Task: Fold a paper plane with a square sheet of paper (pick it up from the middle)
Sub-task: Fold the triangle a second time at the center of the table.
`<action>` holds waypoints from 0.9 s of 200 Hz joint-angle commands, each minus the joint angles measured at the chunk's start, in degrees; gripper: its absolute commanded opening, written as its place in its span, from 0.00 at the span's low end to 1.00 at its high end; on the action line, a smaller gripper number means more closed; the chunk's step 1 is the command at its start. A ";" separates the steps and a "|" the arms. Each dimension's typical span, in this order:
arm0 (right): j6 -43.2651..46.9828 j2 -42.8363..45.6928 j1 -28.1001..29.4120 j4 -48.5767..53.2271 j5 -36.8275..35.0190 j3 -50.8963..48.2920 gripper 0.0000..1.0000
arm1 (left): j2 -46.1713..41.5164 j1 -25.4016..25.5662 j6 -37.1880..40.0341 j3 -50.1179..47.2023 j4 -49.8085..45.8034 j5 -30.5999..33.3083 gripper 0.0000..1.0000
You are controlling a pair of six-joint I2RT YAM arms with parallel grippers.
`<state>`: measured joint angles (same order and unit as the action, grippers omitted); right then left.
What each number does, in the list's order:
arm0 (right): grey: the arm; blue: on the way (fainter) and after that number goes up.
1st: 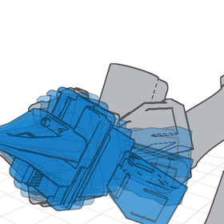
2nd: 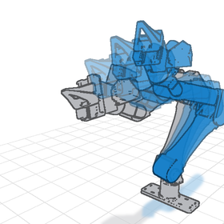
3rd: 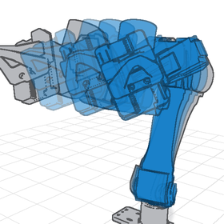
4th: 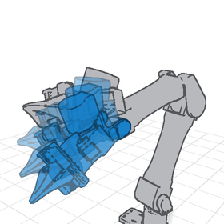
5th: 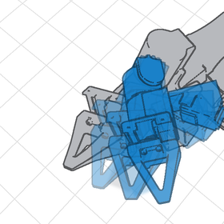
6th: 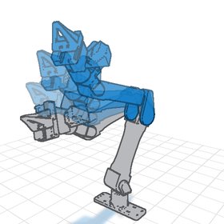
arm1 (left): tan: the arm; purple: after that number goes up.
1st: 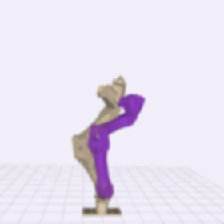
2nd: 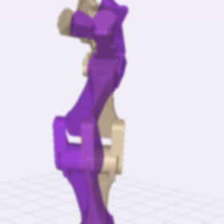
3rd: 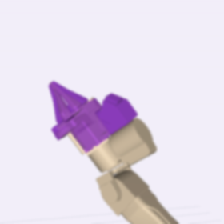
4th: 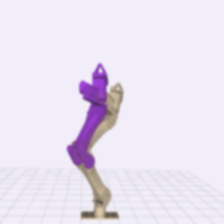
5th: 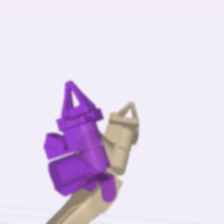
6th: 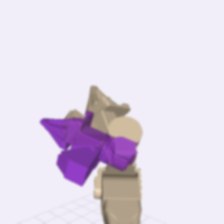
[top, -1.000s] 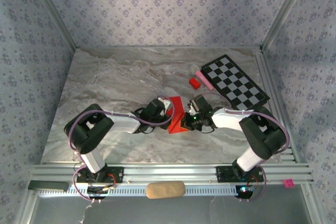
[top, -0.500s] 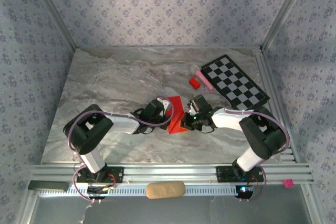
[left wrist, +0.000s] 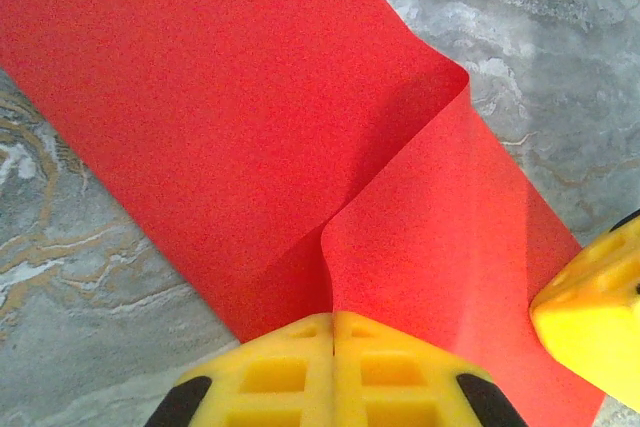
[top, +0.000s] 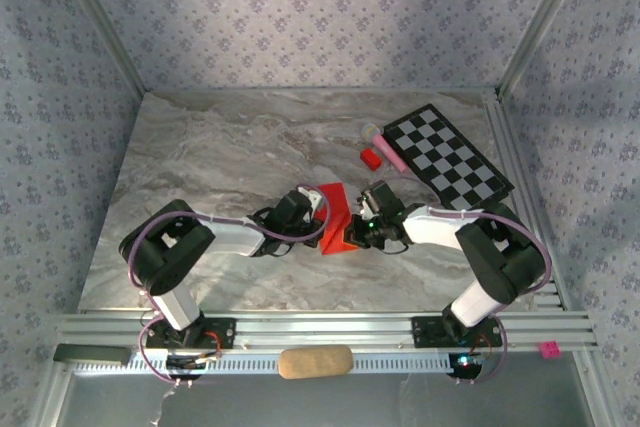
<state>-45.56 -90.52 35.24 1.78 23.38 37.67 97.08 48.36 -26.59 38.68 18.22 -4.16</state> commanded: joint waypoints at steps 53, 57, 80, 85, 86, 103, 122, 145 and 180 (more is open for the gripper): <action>0.83 -1.37 -0.18 5.08 -1.71 -0.72 0.00 | 0.30 -0.26 0.05 0.35 0.57 1.26 0.02; 0.98 -1.41 -0.18 5.13 -1.69 -0.72 0.00 | 0.30 -0.28 0.05 0.27 0.51 1.31 0.02; 1.00 -1.31 -0.18 5.18 -1.75 -0.71 0.00 | 0.81 -0.23 0.18 0.14 0.74 1.18 0.02; 1.00 -1.35 -0.18 5.20 -1.71 -0.69 0.00 | 0.98 -0.25 0.17 0.23 0.80 0.98 0.02; 1.09 -1.34 -0.22 5.18 -1.73 -0.68 0.00 | 1.04 -0.27 0.15 0.24 0.83 0.95 0.02; 1.32 -1.38 -0.27 5.57 -1.67 -0.69 0.00 | 1.28 -0.20 0.21 0.51 0.77 1.09 0.02; 1.23 -1.06 -0.35 5.55 -1.75 -0.88 0.00 | 1.44 -0.20 0.33 0.61 0.41 1.35 0.02; 1.55 -0.48 -0.53 5.60 -1.62 -0.69 0.00 | 1.89 -0.26 0.16 0.43 0.21 1.26 0.01; 0.76 1.72 -1.49 2.80 0.02 -0.63 0.03 | 2.50 -0.24 -0.26 -0.09 0.59 0.12 0.01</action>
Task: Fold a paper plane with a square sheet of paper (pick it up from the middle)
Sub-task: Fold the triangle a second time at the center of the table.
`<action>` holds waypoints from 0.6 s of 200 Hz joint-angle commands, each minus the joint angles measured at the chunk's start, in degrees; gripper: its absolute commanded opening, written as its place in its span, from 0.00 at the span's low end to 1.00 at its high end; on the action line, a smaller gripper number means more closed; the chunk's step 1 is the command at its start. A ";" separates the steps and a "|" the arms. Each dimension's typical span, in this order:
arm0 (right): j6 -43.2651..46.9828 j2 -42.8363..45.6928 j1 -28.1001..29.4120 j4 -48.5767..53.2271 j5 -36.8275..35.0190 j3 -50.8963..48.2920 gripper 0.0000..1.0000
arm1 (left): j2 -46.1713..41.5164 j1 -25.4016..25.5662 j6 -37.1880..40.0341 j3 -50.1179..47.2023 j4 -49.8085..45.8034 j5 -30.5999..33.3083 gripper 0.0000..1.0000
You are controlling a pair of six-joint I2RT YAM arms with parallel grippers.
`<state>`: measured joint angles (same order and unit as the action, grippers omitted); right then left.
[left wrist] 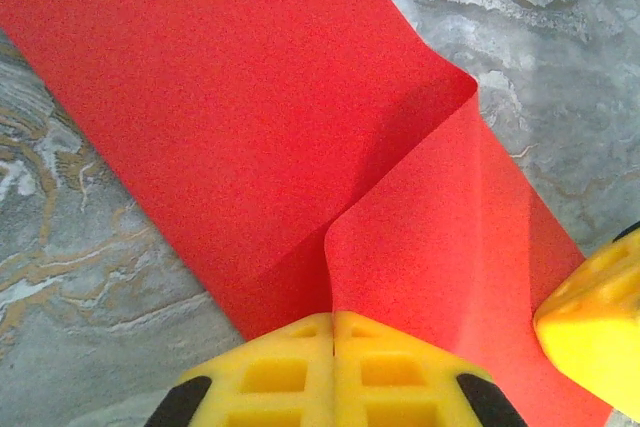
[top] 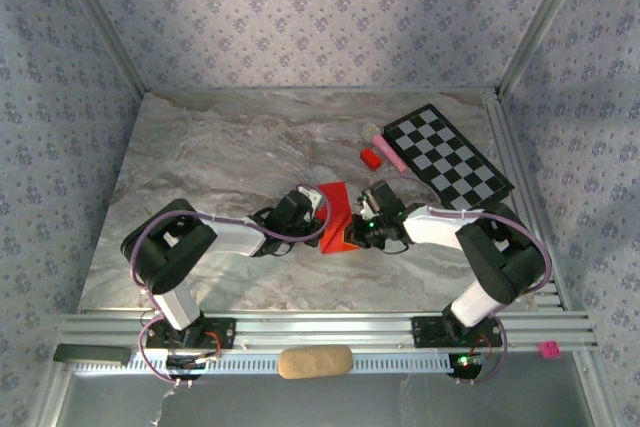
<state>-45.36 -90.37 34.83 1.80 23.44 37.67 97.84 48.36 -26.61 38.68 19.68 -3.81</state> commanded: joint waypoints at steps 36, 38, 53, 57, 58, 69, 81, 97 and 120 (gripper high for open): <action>-2.49 4.84 -1.69 -3.96 2.09 -0.25 0.04 | 2.26 -0.25 -0.35 -0.01 -1.05 -0.84 0.00; -2.70 4.78 -1.69 -4.34 2.32 -0.19 0.03 | 2.33 -0.27 -0.34 0.00 -1.01 -0.86 0.00; -4.55 4.07 -1.58 -7.39 2.97 0.11 0.02 | 2.54 -0.21 -0.37 0.15 -0.98 -1.06 0.01; -5.18 3.64 -1.49 -8.46 3.16 0.00 0.01 | 2.53 -0.22 -0.37 0.17 -0.94 -1.13 0.00; -5.31 3.54 -1.46 -8.74 3.22 -0.03 0.01 | 2.57 -0.21 -0.37 0.17 -0.95 -1.12 0.01; -6.95 2.32 -1.29 -11.66 3.98 0.03 0.00 | 2.62 -0.27 -0.35 0.25 -1.04 -1.19 0.00; -8.59 0.59 -1.06 -14.39 4.73 0.24 0.00 | 2.62 -0.27 -0.37 0.25 -1.11 -1.20 0.01; -9.75 -0.90 -0.49 -16.02 4.35 0.40 0.00 | 2.53 -0.22 -0.37 0.25 -1.15 -1.21 0.00; -10.51 -2.38 -0.45 -17.73 4.76 0.46 0.00 | 2.43 -0.28 -0.37 0.26 -1.29 -1.20 0.00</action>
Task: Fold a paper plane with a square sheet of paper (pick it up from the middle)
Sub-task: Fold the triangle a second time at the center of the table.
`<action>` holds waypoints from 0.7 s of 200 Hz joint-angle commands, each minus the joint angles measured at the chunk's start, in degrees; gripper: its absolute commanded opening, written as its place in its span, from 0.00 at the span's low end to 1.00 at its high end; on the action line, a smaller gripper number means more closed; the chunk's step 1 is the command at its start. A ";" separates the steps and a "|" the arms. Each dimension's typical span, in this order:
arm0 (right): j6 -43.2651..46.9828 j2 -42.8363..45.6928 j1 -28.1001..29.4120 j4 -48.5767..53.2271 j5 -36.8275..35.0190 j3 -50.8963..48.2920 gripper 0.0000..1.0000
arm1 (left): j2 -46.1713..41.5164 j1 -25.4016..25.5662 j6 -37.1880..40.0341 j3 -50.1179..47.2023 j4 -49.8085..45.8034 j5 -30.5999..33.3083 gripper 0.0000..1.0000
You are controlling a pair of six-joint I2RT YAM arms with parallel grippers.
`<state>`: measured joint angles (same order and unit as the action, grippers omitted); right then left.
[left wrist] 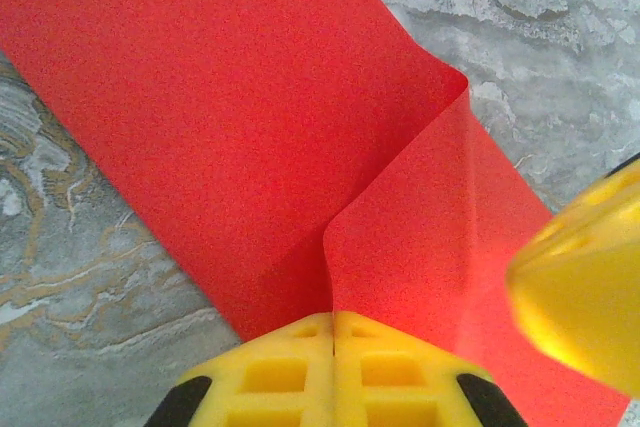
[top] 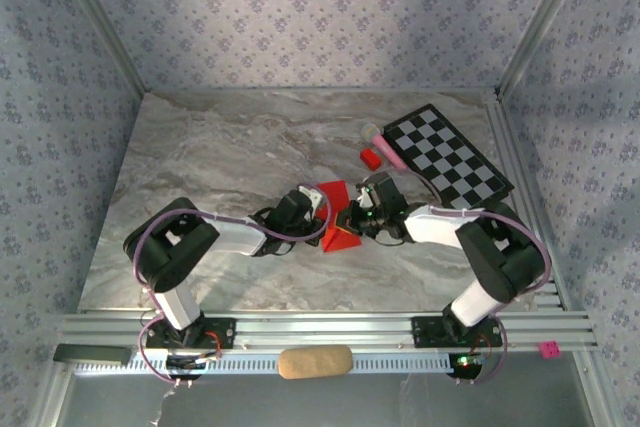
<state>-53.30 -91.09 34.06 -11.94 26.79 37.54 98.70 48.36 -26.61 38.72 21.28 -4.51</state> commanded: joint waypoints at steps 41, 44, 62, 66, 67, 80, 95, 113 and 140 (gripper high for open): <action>-3.23 -3.43 0.39 -5.49 2.31 0.96 0.00 | 1.49 -0.21 -0.11 0.22 -3.11 -0.59 0.00; -3.17 -3.55 0.41 -5.40 2.33 0.98 0.00 | 1.42 -0.24 -0.06 0.19 -3.09 -0.64 0.00; -3.18 -4.21 0.35 -5.36 2.12 0.59 0.00 | 1.42 -0.27 -0.11 0.21 -3.10 -0.63 0.00; -3.17 -4.36 0.36 -5.45 2.03 0.53 0.00 | 1.41 -0.28 -0.11 0.22 -3.12 -0.63 0.00; -3.19 -4.41 0.38 -5.50 1.99 0.53 0.00 | 1.41 -0.28 -0.11 0.22 -3.15 -0.61 0.00; -3.13 -5.01 0.30 -5.94 2.12 0.06 0.00 | 1.41 -0.26 -0.12 0.12 -3.09 -0.63 0.00; -3.09 -5.78 0.22 -6.72 1.91 -0.49 0.00 | 1.50 -0.27 0.00 0.06 -3.06 -0.58 0.00; -3.51 -6.64 0.13 -7.97 1.81 -1.70 0.00 | 1.50 -0.24 0.18 0.08 -3.11 -0.50 0.00; -3.57 -6.72 0.05 -8.66 0.95 -3.06 0.00 | 1.67 -0.21 0.22 0.16 -3.18 -0.26 0.00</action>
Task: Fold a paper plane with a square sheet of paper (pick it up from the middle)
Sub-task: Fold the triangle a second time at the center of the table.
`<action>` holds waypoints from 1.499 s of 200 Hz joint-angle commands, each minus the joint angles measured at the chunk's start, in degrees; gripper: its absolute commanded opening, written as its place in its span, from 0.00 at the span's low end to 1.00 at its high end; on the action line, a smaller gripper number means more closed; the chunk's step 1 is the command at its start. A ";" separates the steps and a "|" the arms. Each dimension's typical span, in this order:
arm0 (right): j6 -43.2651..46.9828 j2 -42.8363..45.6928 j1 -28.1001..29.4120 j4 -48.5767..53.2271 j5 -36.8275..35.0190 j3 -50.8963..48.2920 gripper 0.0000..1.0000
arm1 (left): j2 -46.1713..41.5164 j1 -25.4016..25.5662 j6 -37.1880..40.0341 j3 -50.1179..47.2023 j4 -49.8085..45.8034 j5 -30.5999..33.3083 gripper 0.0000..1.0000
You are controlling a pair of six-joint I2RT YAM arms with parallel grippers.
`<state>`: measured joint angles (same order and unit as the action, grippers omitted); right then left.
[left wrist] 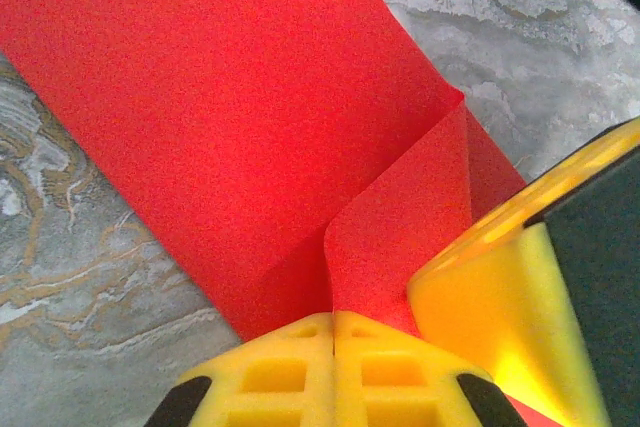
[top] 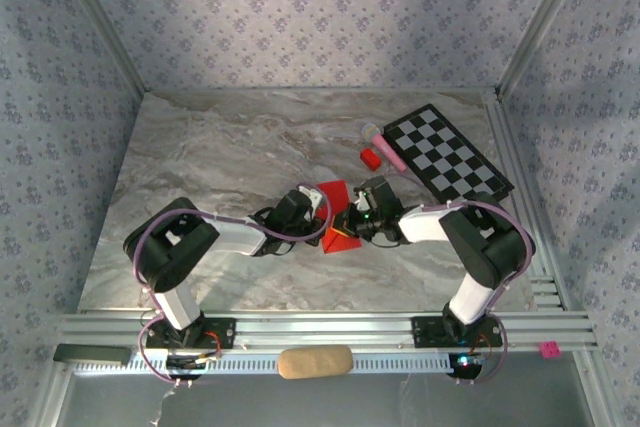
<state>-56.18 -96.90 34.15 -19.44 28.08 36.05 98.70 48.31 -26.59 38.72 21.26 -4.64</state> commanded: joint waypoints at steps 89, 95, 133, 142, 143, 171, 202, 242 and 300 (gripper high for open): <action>1.24 3.73 -2.27 2.53 0.20 1.90 0.00 | 1.68 -0.23 0.57 0.54 -4.19 -0.11 0.00; 1.42 3.45 -2.71 2.65 0.42 2.26 0.00 | 1.67 -0.24 0.57 0.56 -4.29 -0.13 0.00; 2.13 -0.23 -3.13 4.60 -0.30 4.23 0.00 | 1.59 -0.22 0.67 0.83 -4.76 -0.19 0.00; 2.09 -0.99 -3.20 4.82 -1.12 3.90 0.00 | 1.59 -0.24 0.68 0.91 -4.97 -0.22 0.00; 2.07 -1.04 -3.16 4.88 -1.28 3.87 0.00 | 1.59 -0.24 0.67 0.91 -4.98 -0.25 0.00; 1.44 -2.21 -3.23 6.23 -6.10 1.89 0.00 | 1.68 -0.17 0.84 1.18 -5.49 -0.23 0.00; 1.34 -3.17 -3.79 4.85 -5.45 1.09 0.00 | 1.76 -0.21 1.10 1.42 -6.08 -0.19 0.00; 2.31 -1.13 -4.57 6.44 -5.56 2.76 0.01 | 1.95 -0.19 1.44 1.70 -7.03 -0.19 0.00; -1.05 -3.68 -6.01 1.50 -8.56 -0.30 0.01 | 2.29 -0.23 1.54 1.82 -7.46 -0.30 0.00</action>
<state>-55.37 -98.59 29.47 -17.82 24.77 38.04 99.42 48.36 -25.98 40.64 19.07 -4.73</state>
